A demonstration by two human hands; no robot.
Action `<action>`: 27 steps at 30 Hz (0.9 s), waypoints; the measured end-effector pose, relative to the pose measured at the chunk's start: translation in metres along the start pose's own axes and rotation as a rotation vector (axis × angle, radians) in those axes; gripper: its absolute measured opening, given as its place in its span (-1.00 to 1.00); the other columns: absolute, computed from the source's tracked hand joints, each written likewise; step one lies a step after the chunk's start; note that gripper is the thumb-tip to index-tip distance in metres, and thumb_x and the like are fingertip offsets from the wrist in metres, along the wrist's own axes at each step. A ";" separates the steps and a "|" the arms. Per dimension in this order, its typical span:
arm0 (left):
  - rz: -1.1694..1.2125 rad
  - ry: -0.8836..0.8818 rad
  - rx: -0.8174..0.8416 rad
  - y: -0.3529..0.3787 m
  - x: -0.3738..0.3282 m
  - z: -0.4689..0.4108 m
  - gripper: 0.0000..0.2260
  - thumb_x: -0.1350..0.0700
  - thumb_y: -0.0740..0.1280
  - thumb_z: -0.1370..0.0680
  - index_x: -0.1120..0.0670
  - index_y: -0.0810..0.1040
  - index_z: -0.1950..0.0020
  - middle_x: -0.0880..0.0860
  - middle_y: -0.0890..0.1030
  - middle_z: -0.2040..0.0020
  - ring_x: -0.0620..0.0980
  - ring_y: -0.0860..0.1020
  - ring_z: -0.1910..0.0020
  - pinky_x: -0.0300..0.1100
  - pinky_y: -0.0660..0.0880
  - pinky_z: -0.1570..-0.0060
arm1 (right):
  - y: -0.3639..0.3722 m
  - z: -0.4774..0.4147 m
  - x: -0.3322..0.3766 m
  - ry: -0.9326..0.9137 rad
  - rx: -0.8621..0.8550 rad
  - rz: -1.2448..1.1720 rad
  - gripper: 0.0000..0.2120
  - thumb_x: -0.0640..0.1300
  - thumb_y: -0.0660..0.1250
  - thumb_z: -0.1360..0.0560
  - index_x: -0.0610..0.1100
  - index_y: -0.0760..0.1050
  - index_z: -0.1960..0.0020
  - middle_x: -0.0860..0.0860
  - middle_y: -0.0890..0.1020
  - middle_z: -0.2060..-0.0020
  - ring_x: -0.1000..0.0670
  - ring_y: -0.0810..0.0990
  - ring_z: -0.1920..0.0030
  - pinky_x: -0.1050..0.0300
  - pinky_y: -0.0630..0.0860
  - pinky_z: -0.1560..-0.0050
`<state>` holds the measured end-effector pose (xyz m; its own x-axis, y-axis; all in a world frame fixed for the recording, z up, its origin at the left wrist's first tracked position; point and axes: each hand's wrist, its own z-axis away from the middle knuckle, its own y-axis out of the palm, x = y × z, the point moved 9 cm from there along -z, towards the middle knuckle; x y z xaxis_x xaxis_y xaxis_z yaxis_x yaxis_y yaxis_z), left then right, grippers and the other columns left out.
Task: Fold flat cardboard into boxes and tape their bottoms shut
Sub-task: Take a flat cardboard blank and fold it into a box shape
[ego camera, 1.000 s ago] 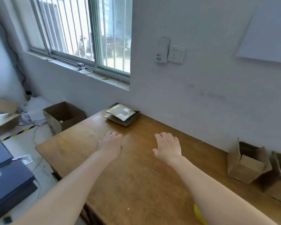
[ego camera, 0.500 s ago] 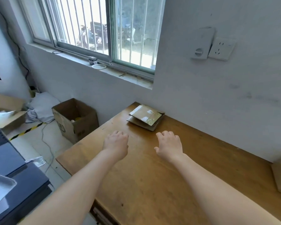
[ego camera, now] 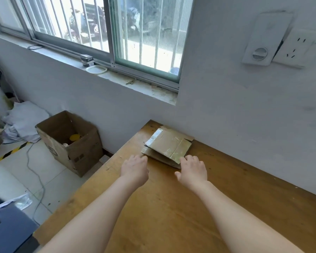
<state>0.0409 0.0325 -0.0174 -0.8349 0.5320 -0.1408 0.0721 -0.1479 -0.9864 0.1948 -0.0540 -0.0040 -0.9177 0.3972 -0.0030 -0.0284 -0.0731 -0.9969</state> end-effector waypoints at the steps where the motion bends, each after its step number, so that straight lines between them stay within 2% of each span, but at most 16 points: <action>1: 0.036 -0.006 0.016 0.005 0.002 -0.013 -0.70 -0.04 0.20 -0.59 0.04 0.40 -0.27 0.04 0.47 -0.20 0.06 0.41 -0.20 -0.08 0.38 -0.04 | 0.005 -0.010 0.001 0.016 0.013 -0.006 -0.57 0.14 0.25 -0.54 -0.06 0.38 -0.32 -0.06 0.47 -0.24 -0.08 0.41 -0.24 0.03 0.37 -0.21; 4: 0.164 -0.033 0.057 0.018 0.009 -0.047 -0.62 -0.06 0.20 -0.60 0.06 0.32 -0.36 0.06 0.43 -0.26 0.06 0.40 -0.24 -0.06 0.41 -0.09 | 0.019 -0.036 0.004 0.059 0.038 -0.023 -0.51 0.14 0.25 -0.55 -0.04 0.32 -0.40 -0.08 0.39 -0.36 -0.11 0.34 -0.35 0.01 0.33 -0.30; 7: 0.347 -0.101 0.077 0.031 0.017 -0.082 -0.58 -0.01 0.19 -0.62 0.12 0.25 -0.43 0.11 0.38 -0.33 0.10 0.36 -0.30 -0.05 0.37 -0.20 | 0.030 -0.061 0.008 0.104 0.043 -0.068 -0.38 0.12 0.29 -0.54 -0.01 0.16 -0.51 -0.12 0.14 -0.53 -0.14 0.10 -0.52 -0.04 0.16 -0.45; 9: 0.486 -0.155 0.117 0.040 0.020 -0.102 -0.65 0.04 0.16 -0.64 0.16 0.29 -0.38 0.16 0.40 -0.28 0.14 0.39 -0.25 -0.02 0.37 -0.17 | 0.036 -0.076 0.010 0.108 0.038 -0.051 -0.31 0.10 0.31 -0.53 -0.01 0.07 -0.54 -0.13 0.02 -0.56 -0.14 -0.02 -0.55 -0.03 0.09 -0.48; 12: 0.661 -0.245 0.187 0.056 0.024 -0.127 -0.71 0.08 0.14 -0.64 0.21 0.38 -0.30 0.19 0.45 -0.23 0.17 0.45 -0.16 -0.03 0.41 -0.06 | 0.051 -0.091 0.009 0.129 0.075 -0.044 -0.26 0.07 0.30 -0.54 -0.01 -0.03 -0.57 -0.13 -0.06 -0.57 -0.16 -0.09 -0.56 -0.05 0.03 -0.50; 14: 0.809 -0.328 0.212 0.067 0.028 -0.137 -0.70 0.04 0.17 -0.63 0.21 0.45 -0.23 0.16 0.52 -0.15 0.16 0.52 -0.09 -0.04 0.45 0.01 | 0.061 -0.098 0.006 0.136 0.093 -0.075 -0.27 0.01 0.29 -0.55 -0.01 -0.03 -0.57 -0.11 -0.06 -0.57 -0.15 -0.06 -0.56 -0.06 0.06 -0.50; 17: 1.125 -0.478 0.270 0.090 0.029 -0.144 -0.76 0.03 0.26 -0.59 0.19 0.53 -0.08 0.12 0.60 0.08 0.10 0.60 0.12 -0.04 0.58 0.05 | 0.072 -0.103 0.001 0.130 0.093 -0.132 -0.30 -0.04 0.29 -0.55 0.01 0.00 -0.57 -0.07 0.01 -0.57 -0.11 0.00 -0.55 -0.02 0.12 -0.49; 19: 1.290 -0.550 0.327 0.100 0.023 -0.144 -0.78 0.10 0.28 -0.59 0.21 0.50 -0.15 0.16 0.59 0.02 0.03 0.58 0.28 -0.10 0.61 0.19 | 0.075 -0.104 -0.002 0.124 0.065 -0.142 -0.30 -0.03 0.29 -0.54 0.02 0.01 -0.57 -0.06 0.03 -0.57 -0.09 0.02 -0.55 0.00 0.14 -0.48; 20: 1.367 -0.580 0.349 0.103 0.018 -0.143 -0.73 0.14 0.27 -0.59 0.23 0.45 -0.25 0.19 0.57 -0.08 0.01 0.58 0.29 -0.14 0.61 0.24 | 0.075 -0.103 -0.004 0.124 0.051 -0.146 -0.29 -0.03 0.30 -0.54 0.02 0.01 -0.57 -0.06 0.04 -0.57 -0.08 0.03 -0.54 0.01 0.13 -0.48; 22: 1.513 -0.635 0.381 0.108 0.008 -0.138 -0.65 0.23 0.23 -0.61 0.22 0.33 -0.39 0.19 0.49 -0.24 0.05 0.62 0.23 -0.10 0.64 0.19 | 0.076 -0.098 -0.008 0.136 0.029 -0.170 -0.29 -0.02 0.29 -0.53 0.04 0.01 -0.57 -0.05 0.04 -0.57 -0.07 0.03 -0.54 0.01 0.10 -0.48; 24: 1.565 -0.614 0.373 0.103 -0.001 -0.133 -0.70 0.26 0.21 -0.61 0.19 0.35 -0.34 0.18 0.47 -0.24 0.09 0.64 0.16 -0.05 0.65 0.15 | 0.075 -0.090 -0.013 0.164 0.010 -0.216 -0.29 0.02 0.28 -0.53 0.04 0.00 -0.57 -0.05 0.02 -0.57 -0.06 0.02 -0.55 0.01 0.08 -0.48; 27: 1.540 -0.556 0.281 0.089 -0.011 -0.119 -0.75 0.26 0.22 -0.61 0.17 0.37 -0.29 0.18 0.49 -0.21 0.09 0.65 0.16 -0.05 0.64 0.18 | 0.069 -0.073 -0.019 0.222 -0.027 -0.366 -0.30 0.07 0.26 -0.50 0.04 0.05 -0.56 -0.04 0.05 -0.57 -0.05 0.01 -0.55 -0.01 0.09 -0.49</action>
<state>0.1212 0.1127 -0.1138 -0.1635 -0.5795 -0.7984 0.9172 -0.3873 0.0933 0.2393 -0.0001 -0.0788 -0.7413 0.5804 0.3371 -0.3232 0.1315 -0.9372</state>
